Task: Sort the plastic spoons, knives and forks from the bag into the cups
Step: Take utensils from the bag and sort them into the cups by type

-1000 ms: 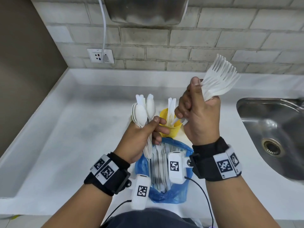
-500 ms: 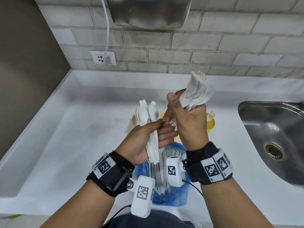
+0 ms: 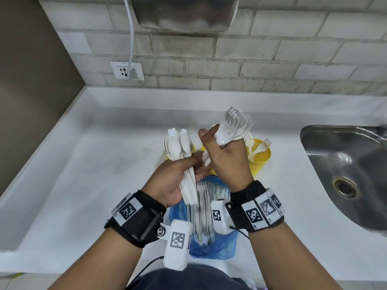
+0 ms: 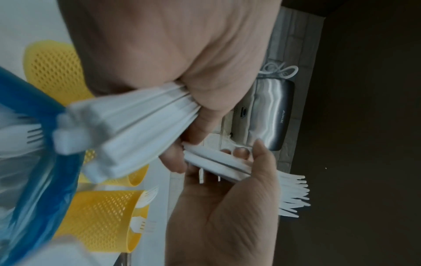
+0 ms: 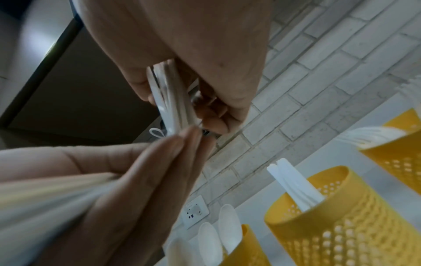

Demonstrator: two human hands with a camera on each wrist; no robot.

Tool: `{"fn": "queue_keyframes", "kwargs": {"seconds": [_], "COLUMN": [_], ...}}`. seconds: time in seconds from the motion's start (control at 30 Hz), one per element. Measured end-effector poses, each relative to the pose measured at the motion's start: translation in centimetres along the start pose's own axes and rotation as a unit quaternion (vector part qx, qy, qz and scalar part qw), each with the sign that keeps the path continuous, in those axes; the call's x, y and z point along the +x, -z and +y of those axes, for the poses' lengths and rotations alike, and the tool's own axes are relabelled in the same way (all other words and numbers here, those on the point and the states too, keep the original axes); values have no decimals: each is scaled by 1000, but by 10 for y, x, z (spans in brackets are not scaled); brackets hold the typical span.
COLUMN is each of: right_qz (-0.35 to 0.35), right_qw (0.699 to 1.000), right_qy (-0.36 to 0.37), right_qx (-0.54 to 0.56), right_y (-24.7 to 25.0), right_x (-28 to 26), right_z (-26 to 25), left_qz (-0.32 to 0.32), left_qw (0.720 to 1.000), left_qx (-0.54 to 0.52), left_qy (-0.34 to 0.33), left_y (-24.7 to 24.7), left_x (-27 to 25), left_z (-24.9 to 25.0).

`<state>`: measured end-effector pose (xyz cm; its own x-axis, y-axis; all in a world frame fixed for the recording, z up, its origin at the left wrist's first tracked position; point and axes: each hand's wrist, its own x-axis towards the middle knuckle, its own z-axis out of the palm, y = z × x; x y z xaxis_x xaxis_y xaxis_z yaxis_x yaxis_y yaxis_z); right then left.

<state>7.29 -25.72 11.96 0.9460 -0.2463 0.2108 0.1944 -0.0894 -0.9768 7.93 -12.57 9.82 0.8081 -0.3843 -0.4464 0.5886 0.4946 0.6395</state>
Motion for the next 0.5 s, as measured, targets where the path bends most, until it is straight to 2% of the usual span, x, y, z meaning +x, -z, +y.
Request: {"fn": "queue_keyframes", "kwargs": {"seconds": [0.1,0.2,0.37,0.5], "right_qz": [11,31,125,172], "right_qw": [1000,996,981,972], "right_qy": [-21,-73,-101,-106], "right_qx": [-12,53,106,116], "right_y": [9,16,37,59], "right_x": [7,11,20,27], "right_z": [5,5,8,11], "left_qz": [37,47,62,66], "left_qw": [999,992,957,925], "left_qx": [15,84,224,305], "left_qy": [-32,-78,-174,-218], "left_y": [2,4,9,11], "left_x": [1,1,2,2], "left_z": [3,3,0,-1]}}
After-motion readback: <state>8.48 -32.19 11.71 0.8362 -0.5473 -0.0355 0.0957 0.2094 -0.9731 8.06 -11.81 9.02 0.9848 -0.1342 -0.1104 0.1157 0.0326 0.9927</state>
